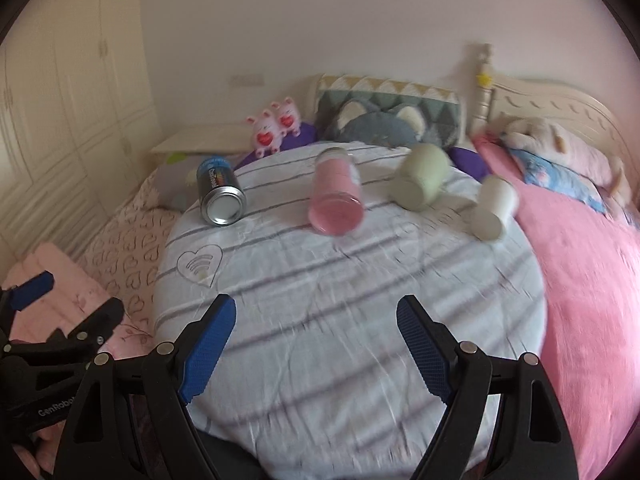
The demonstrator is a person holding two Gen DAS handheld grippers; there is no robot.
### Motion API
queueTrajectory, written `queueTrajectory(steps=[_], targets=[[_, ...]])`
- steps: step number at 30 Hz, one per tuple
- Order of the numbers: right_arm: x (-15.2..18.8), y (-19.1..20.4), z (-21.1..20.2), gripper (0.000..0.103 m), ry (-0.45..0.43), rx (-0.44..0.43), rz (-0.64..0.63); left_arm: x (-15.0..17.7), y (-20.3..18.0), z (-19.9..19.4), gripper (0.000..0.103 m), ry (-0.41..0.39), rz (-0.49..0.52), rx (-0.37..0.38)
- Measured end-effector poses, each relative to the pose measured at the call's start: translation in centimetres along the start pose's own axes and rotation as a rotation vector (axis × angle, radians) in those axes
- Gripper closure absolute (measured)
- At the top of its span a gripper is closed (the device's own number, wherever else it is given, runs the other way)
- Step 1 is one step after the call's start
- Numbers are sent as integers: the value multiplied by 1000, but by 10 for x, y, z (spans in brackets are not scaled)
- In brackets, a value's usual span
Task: Flip cup upright
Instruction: 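Move the right tool to the lying blue CoolTowel can and grasp it, then lift the can with the right tool and carry it across the quilt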
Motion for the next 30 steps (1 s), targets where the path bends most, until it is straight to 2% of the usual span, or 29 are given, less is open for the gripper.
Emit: queueTrajectory(steps=[12,23,30], targets=[[-61,57,105,19,108,-106,-154,-36,46,77,0,80,-94,-111],[-97,105,196,19,277,-232,-248,-57,83,140,0,152,-164,-193],[-97,118,233,19,386,-214,-334,-57,91,168,0,196,-198,-189]])
Point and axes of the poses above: each gripper's, at about its wrist camera, not at the fingertips, and z roughly the way its jaws point, y to its left, x to its underside, the point moved 8 cm from there along z, roughly the way its jaws point, and after that the axes turned 4 degrees about -x, right-handed, at the moved point
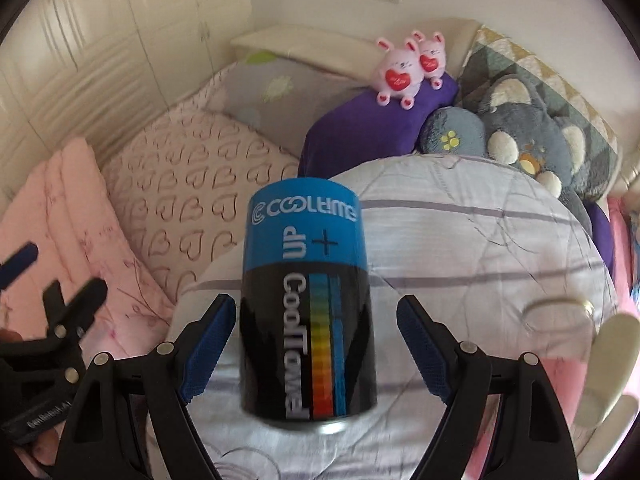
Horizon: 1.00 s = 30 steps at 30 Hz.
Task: Flip cup upright
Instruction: 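Lift the can with the right tool and carry it across the quilt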
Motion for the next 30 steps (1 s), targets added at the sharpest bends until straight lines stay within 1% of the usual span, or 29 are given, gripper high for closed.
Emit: queueTrajectory(steps=[4,5,6,11,13,17,19,22,24,28,30], targets=[[2,1,15,20,50,-5,-33,5,-3,6,0,22,-1,9],[3,1,17,23,53,-10,-36,5,-3,6,0,25,-1,11],[4,1,18,37,58,-20,-38,7,-3,5,0,27,0,14],[14,3,7,36,38,-59,-11,14,-1,-5,0,21,-1,22],[21,3,-3,36,19,-74,16,17,-1,-15,0,11,0,28],[44,1,-38,36,-38,-96,77,29,-6,-40,0,-15,11,52],[63,-4,-61,36,-78,-101,134,37,-11,-54,0,-30,23,72],[108,-14,-89,36,-130,-121,259,53,-23,-75,0,-47,48,108],[147,-21,-103,36,-165,-135,384,64,-33,-87,0,-53,70,134],[212,-22,-110,36,-202,-133,570,88,-46,-104,0,-54,124,163],[230,-18,-109,36,-213,-134,622,100,-52,-111,0,-43,141,187]])
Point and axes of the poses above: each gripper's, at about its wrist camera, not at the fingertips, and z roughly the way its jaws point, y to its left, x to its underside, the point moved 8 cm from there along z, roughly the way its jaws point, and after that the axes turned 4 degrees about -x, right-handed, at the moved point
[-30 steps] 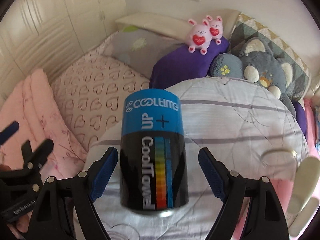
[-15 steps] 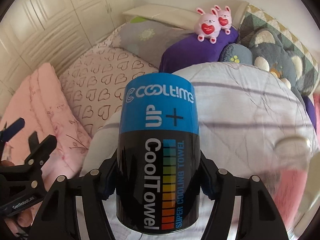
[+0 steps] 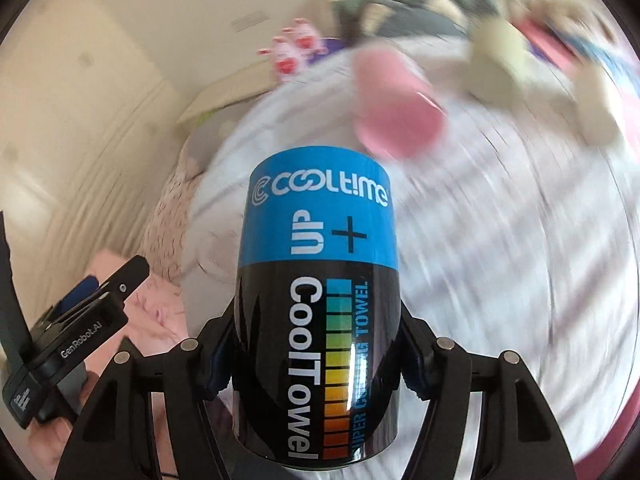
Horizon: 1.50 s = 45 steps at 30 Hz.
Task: Flip cup upright
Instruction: 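Lift the can with the right tool and carry it across the quilt, then lower the can onto the quilt on its side and open the right tool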
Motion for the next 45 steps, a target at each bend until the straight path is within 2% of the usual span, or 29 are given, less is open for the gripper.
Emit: queueTrajectory(steps=[6,8,9,16,17,21,26,30,37,45], targets=[[18,-5,6,36,-35,51,40,15,-8,-18,0,-25,39,-4],[19,0,6,30,-42,60,35,20,-10,-24,0,-30,45,-3],[19,3,5,22,-45,68,31,22,-10,-27,0,-33,45,-3],[17,19,-11,21,-98,62,-9,28,-10,-49,0,-61,36,-3],[12,10,-15,21,-106,57,-9,28,-11,-53,0,-67,38,-3],[0,3,-40,21,-156,52,-24,30,-22,-69,0,-91,55,11],[21,-20,-94,20,-221,102,-62,40,-42,-90,0,-121,95,28],[43,-37,-123,20,-257,181,-81,51,-53,-103,0,-133,114,28],[70,-51,-159,20,-324,298,-109,76,-70,-130,0,-162,163,36],[83,-55,-185,20,-369,334,-117,96,-79,-149,0,-171,195,51]])
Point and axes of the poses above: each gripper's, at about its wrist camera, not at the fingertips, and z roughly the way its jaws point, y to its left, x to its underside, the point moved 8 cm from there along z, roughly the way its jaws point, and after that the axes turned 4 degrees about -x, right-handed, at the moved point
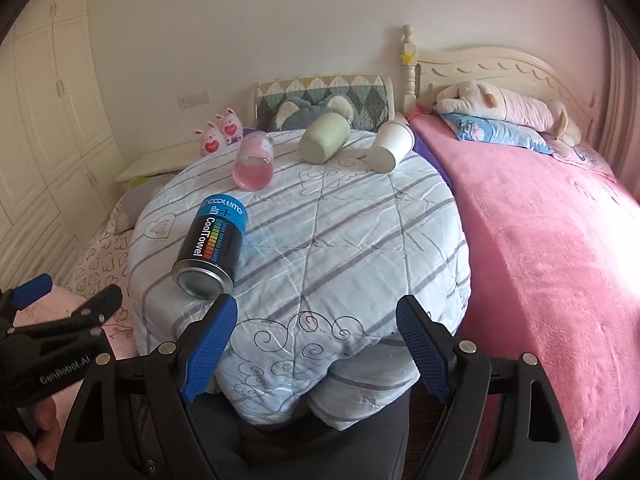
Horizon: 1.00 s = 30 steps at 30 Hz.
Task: Flip cup upright
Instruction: 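Lower the can onto the quilt on its side and open the right tool, then move the left tool to the lying can and close it around the can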
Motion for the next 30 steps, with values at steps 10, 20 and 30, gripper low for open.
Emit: queueTrajectory(steps=[10,20,30], targets=[[-5,4,-11,20,-34,-18,-13,-6,-5,-19,0,-38,9,10],[-4,0,-9,20,-27,-35,7,-7,-10,-18,0,-31,9,22],[-7,-12,3,20,-14,-24,15,-20,-33,9,0,33,-1,84]])
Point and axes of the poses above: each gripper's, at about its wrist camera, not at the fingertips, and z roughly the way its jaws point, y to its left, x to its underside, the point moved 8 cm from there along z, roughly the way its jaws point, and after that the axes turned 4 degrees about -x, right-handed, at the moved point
